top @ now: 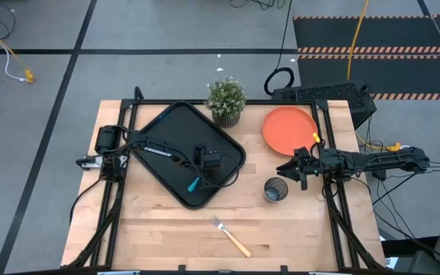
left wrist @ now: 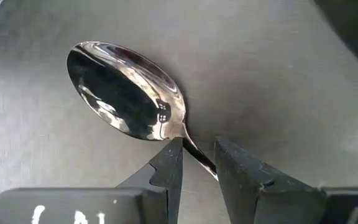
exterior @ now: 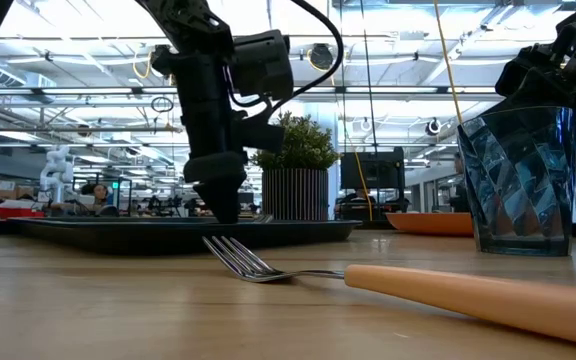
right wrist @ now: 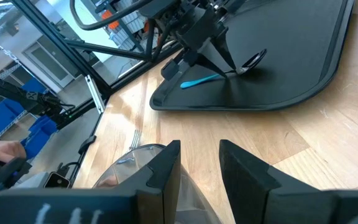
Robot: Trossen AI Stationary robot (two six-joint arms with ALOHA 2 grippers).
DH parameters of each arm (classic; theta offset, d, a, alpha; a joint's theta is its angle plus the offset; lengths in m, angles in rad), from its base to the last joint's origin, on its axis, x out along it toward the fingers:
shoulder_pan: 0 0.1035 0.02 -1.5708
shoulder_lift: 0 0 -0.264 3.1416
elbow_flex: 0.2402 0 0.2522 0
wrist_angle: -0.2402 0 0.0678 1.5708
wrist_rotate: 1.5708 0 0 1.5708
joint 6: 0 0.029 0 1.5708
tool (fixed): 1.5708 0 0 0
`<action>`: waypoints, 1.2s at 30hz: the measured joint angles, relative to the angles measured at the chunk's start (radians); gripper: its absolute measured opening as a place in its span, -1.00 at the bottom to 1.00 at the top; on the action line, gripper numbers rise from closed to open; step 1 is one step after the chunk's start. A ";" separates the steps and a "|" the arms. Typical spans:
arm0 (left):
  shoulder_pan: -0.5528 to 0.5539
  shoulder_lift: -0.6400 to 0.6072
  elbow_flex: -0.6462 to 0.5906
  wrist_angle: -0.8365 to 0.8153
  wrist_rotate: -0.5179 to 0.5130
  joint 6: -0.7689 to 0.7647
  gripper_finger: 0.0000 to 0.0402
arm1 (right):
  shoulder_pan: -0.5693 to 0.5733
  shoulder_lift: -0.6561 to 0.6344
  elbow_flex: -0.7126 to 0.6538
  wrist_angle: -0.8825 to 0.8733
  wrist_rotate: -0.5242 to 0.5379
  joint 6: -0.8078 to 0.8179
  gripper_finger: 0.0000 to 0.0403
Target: Pick and place plate/cup/fork/spoon on tray
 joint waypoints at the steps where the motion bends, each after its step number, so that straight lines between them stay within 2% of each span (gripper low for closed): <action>1: 0.000 0.000 0.000 0.005 0.008 0.005 -0.52 | 0.000 0.000 0.000 0.000 0.000 0.000 -0.48; 5: 0.001 0.000 0.000 0.033 0.048 0.029 -0.52 | 0.000 0.000 0.000 0.000 0.000 0.000 -0.48; 20: 0.001 -0.006 -0.057 0.072 0.049 0.055 -0.52 | 0.000 0.000 0.000 -0.002 0.000 0.000 -0.48; 36: 0.022 -0.004 -0.061 0.100 0.054 0.069 -0.52 | 0.000 0.000 0.000 -0.002 0.000 0.000 -0.48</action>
